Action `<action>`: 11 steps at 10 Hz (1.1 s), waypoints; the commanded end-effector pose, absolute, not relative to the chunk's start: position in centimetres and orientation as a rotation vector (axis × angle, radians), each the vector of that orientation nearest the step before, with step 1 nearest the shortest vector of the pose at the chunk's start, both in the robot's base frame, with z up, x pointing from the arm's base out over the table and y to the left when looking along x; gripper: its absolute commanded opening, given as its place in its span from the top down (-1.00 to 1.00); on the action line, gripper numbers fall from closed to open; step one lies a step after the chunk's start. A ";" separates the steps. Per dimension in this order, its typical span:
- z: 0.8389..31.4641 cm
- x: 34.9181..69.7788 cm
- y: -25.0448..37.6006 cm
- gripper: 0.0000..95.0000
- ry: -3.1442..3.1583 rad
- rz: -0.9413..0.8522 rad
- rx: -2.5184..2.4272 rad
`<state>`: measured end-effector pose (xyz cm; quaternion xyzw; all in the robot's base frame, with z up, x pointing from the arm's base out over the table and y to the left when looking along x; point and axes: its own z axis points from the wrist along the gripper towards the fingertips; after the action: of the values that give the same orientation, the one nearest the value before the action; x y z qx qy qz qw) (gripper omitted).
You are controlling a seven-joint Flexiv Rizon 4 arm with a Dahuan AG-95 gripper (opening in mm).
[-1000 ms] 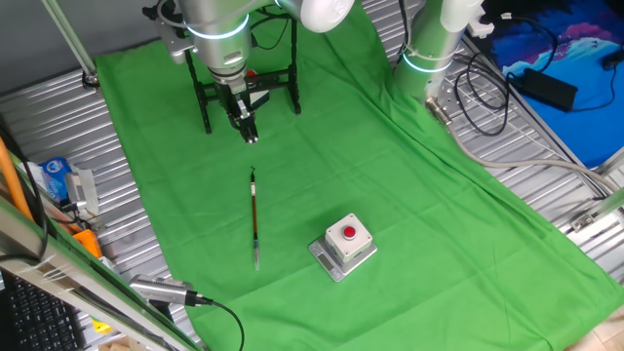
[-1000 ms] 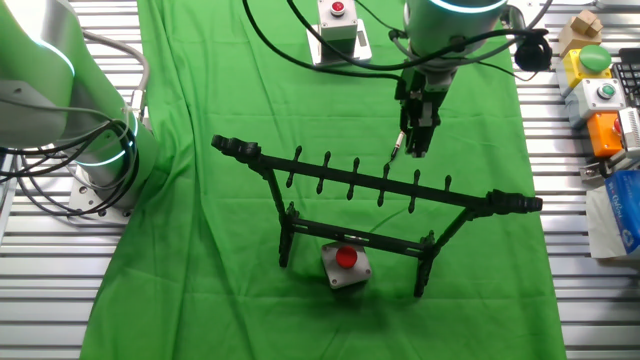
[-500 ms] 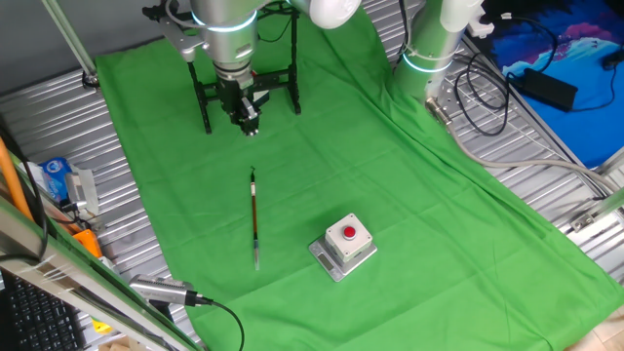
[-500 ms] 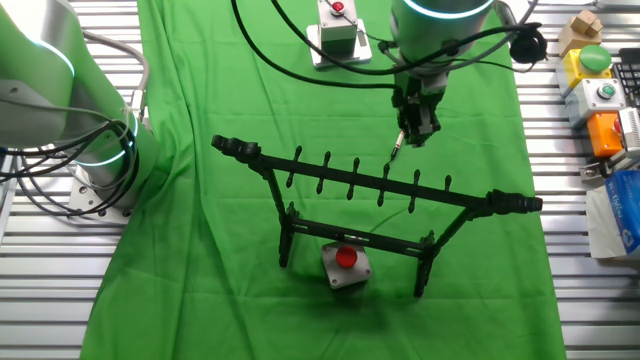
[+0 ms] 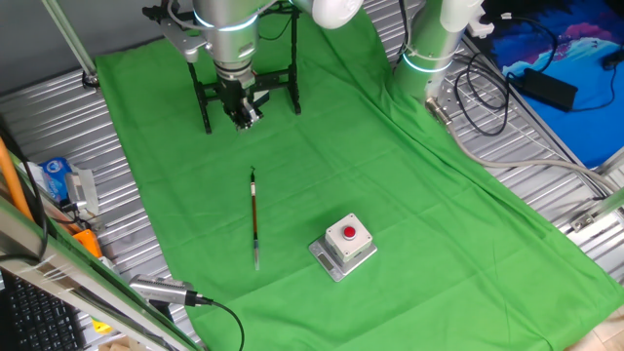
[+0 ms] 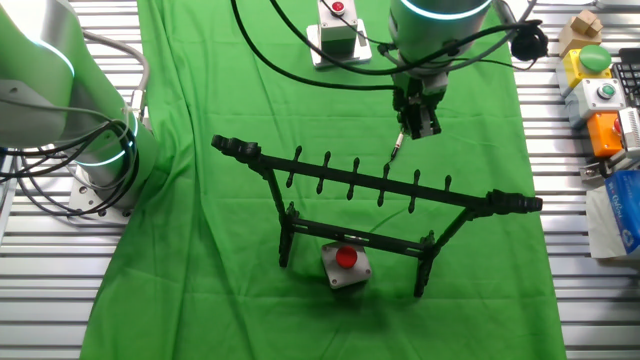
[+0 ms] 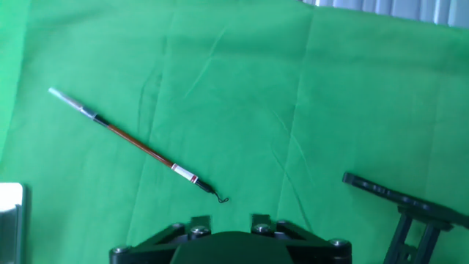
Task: Place the brush on the pen rack
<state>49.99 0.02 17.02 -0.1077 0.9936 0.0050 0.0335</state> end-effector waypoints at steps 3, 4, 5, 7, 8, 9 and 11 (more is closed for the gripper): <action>17.0 50.0 0.0 1.00 3.047 0.017 -0.403; 17.0 50.0 0.0 1.00 3.045 0.020 -0.434; 17.0 50.0 0.0 1.00 3.025 0.017 -0.582; 17.1 50.0 0.0 1.00 2.957 0.004 -0.869; 17.1 50.0 0.0 1.00 2.907 0.006 -1.018; 17.1 50.0 0.0 1.00 2.879 0.005 -1.089; 17.1 50.0 0.0 1.00 2.861 0.001 -1.148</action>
<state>50.01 -0.01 17.04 -0.3274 0.9444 0.0013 0.0309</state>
